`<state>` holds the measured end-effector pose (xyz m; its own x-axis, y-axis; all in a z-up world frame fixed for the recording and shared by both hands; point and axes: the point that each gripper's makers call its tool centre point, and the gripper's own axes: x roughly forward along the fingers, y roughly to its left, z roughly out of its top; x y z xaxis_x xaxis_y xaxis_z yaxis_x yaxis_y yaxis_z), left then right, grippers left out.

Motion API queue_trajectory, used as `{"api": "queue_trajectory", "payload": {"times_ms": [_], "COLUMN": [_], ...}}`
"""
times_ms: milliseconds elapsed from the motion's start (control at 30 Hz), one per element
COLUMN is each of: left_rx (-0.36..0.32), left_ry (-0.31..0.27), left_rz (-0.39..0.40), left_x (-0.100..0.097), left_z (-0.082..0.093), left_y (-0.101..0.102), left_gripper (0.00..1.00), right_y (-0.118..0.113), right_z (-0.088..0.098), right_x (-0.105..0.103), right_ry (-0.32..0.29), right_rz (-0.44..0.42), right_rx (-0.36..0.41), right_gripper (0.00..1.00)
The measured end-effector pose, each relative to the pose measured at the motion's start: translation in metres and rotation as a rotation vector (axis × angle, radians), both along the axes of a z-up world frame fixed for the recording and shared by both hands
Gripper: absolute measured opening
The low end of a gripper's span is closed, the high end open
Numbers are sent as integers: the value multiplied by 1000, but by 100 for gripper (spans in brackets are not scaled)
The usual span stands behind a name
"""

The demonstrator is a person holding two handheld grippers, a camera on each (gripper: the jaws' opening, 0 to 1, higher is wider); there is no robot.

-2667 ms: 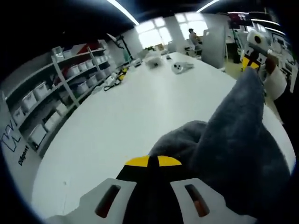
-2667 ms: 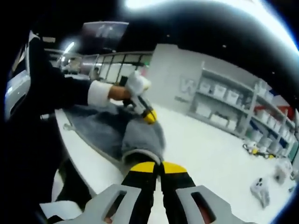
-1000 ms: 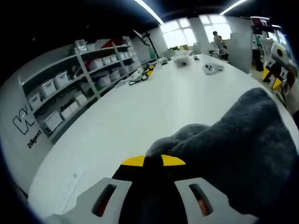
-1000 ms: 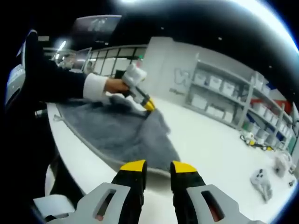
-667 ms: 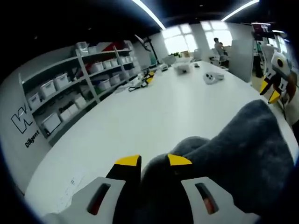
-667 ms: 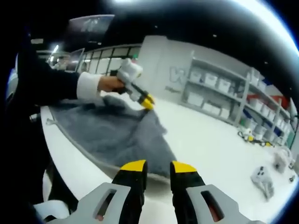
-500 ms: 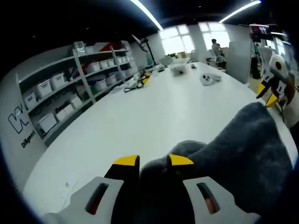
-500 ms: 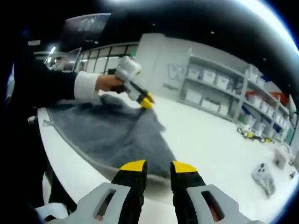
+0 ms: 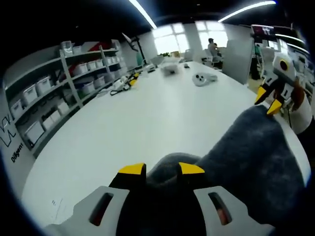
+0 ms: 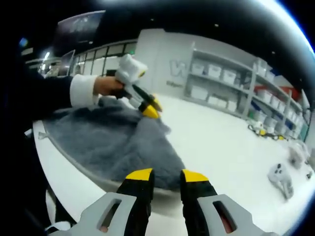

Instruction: Open the folded towel by lifting each exposed corner and separating the folded layers until the towel lies flat within the target outline without major curled edges

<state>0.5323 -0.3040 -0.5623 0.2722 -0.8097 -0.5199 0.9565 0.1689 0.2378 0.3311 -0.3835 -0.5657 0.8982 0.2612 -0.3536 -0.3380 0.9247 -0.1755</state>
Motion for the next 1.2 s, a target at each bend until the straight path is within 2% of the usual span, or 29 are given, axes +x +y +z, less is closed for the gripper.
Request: {"api": "queue_trajectory", "payload": {"times_ms": [233,300,367,600,833,1033,1133,1200], "left_rx": [41,54,57,89,90,97,106,113], "left_ry": [16,22,36,94,162,263,269,261], "left_rz": [-21,-30,-29,-22,11,75,88,91], "left_x": [-8,-10,-11,-18,-21,-23,-25,-26], "left_z": [-12,-16,-18,-30,-36,-41,-42,-42], "left_y": [-5,-6,-8,-13,-12,-10,-10,-11], "left_gripper": [24,23,23,20,20,18,15,10], "right_y": [-5,-8,-9,-8,-7,-7,-7,-4], "right_z": [-17,-26,-30,-32,-34,-34,-34,-35], "right_x": [0,-3,-2,-5,-6,-6,-7,-8], "right_ry": [76,120,132,142,149,150,150,149], "right_rz": [-37,-48,-52,-52,-60,-66,-68,-55], "right_rx": [-17,-43,-54,-14,33,64,64,57], "right_gripper": [19,19,19,18,18,17,16,12]}}
